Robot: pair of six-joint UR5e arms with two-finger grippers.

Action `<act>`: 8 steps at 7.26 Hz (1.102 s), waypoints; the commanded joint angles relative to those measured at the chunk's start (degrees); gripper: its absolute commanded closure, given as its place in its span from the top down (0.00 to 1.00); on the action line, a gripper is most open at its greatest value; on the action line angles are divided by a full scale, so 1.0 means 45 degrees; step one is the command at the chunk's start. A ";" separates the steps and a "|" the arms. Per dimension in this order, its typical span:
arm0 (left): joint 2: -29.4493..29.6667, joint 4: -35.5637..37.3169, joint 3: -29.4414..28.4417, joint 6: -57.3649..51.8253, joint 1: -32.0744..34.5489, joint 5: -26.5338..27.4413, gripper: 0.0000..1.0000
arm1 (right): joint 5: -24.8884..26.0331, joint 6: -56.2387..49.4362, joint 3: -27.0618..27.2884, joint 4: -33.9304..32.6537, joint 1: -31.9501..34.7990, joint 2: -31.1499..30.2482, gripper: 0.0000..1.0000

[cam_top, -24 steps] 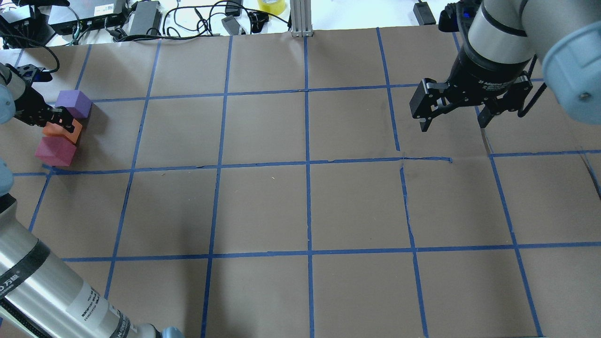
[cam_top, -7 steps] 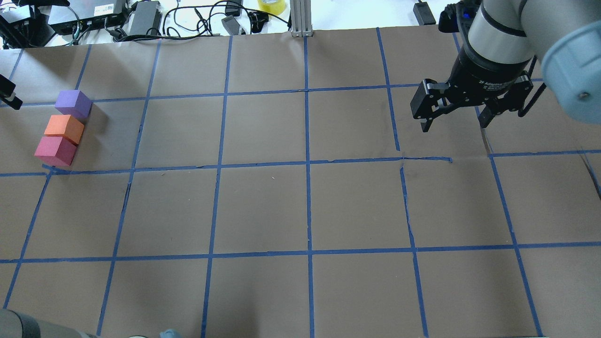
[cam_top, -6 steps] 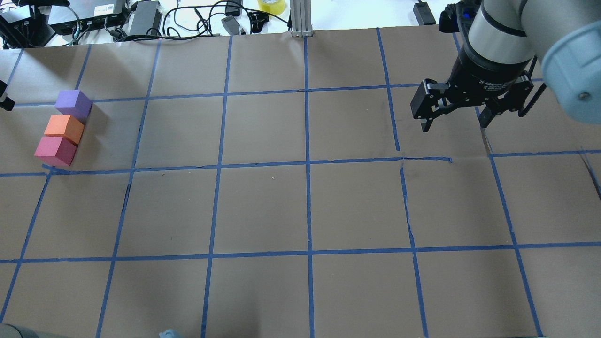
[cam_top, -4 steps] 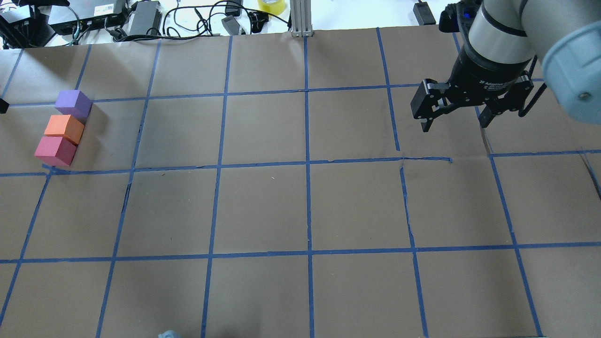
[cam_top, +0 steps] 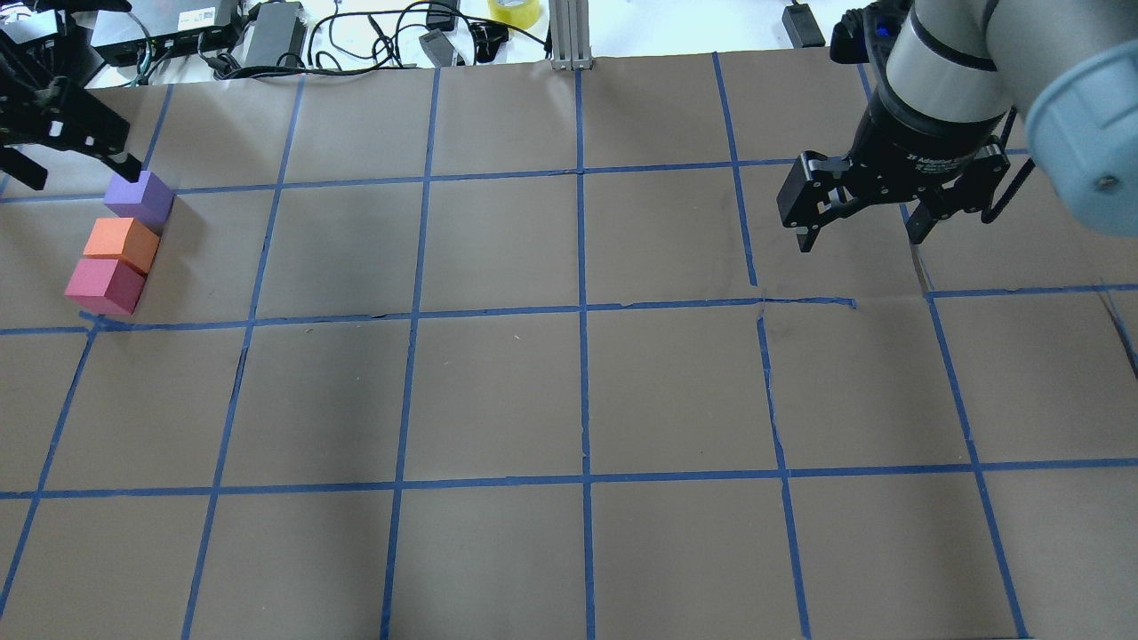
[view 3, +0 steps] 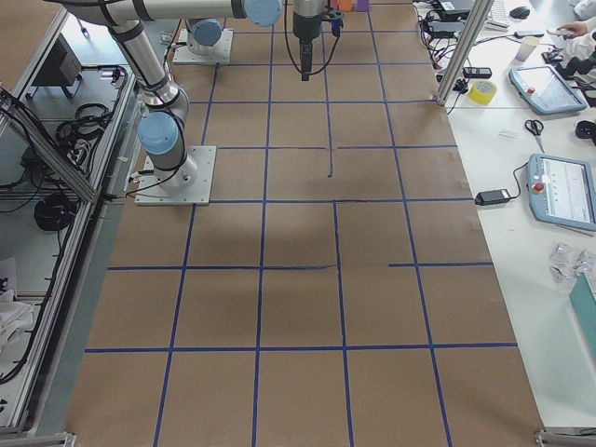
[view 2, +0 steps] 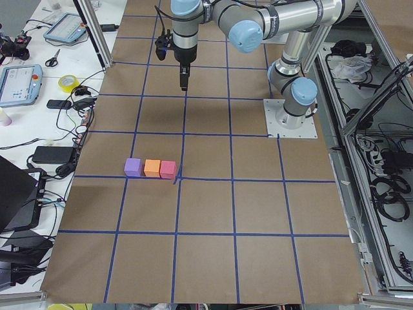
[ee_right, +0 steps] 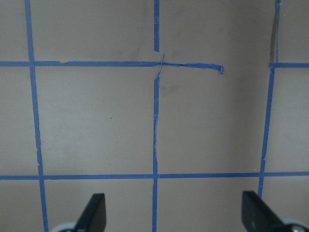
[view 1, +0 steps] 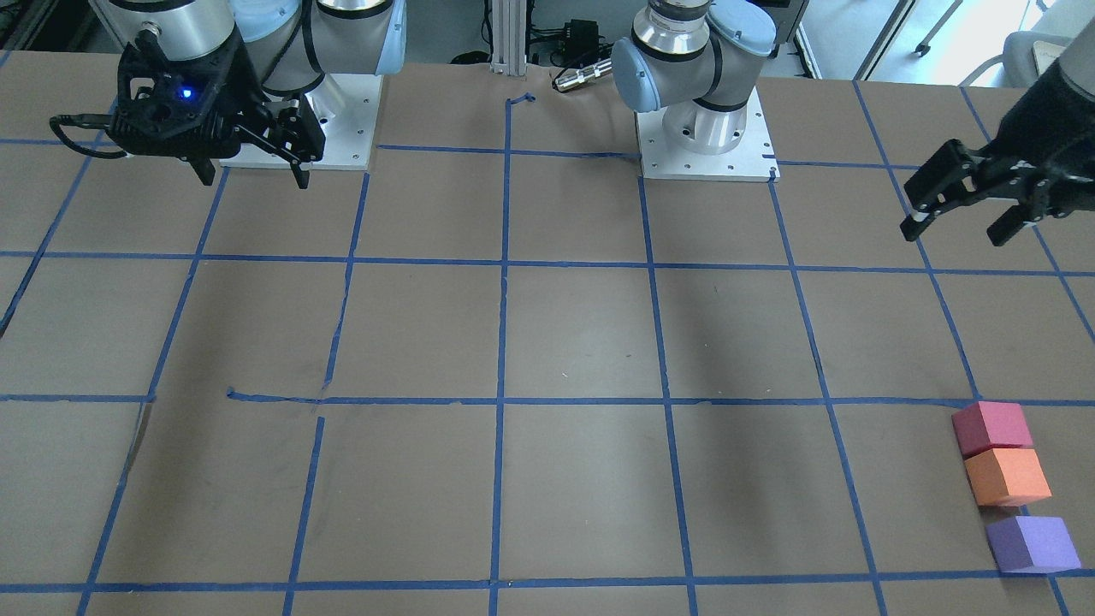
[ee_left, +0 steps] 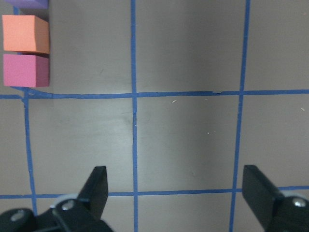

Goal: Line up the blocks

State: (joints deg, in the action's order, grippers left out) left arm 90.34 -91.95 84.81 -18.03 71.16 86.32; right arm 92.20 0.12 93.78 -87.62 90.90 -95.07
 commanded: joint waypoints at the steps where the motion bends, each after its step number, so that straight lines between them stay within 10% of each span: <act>1: -0.0037 -0.0035 0.0020 0.3380 0.2359 -0.0022 1.00 | 0.0000 0.0032 0.0000 0.0075 0.0015 -0.0006 1.00; 8: 0.0354 0.1156 0.0117 0.5239 0.4539 0.1208 1.00 | 0.0000 0.0148 0.0000 0.0018 -0.0004 -0.0006 1.00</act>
State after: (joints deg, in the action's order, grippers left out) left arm 91.92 -87.33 85.33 5.89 91.54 91.67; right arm 92.20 0.26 93.79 -87.40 90.96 -95.10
